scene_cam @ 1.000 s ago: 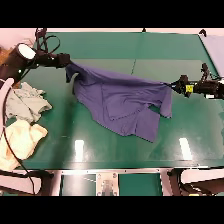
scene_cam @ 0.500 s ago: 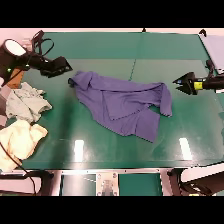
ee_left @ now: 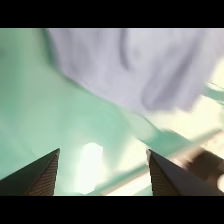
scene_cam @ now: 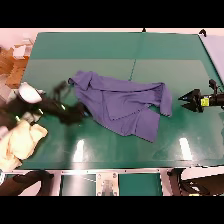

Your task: Fold the shirts.

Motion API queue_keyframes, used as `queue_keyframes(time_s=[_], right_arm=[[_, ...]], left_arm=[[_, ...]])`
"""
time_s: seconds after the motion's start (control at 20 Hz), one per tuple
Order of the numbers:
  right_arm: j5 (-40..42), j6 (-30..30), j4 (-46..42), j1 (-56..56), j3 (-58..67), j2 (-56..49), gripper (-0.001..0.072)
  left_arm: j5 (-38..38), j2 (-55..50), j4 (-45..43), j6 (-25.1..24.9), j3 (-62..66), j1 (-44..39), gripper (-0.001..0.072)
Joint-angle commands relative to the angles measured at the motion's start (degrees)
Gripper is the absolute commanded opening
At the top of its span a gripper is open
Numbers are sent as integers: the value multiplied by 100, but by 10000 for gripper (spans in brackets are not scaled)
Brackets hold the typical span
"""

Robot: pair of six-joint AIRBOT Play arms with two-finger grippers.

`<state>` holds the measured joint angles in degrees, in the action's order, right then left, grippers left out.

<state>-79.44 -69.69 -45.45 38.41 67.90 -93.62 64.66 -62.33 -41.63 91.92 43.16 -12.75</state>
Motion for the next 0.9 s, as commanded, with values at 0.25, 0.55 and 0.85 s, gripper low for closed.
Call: queue_keyframes(time_s=[0.25,0.55,0.85], right_arm=[[83,136,450,-15,-236,31,546],[70,118,428,-192,-238,31,548],[70,111,431,-354,-238,31,547]], left_arm=[[-3635,229,2131,367,-1690,-2621,620],[-4168,-822,3023,-90,-1381,-2896,620],[-4052,-1867,3311,-293,-509,-2898,594]])
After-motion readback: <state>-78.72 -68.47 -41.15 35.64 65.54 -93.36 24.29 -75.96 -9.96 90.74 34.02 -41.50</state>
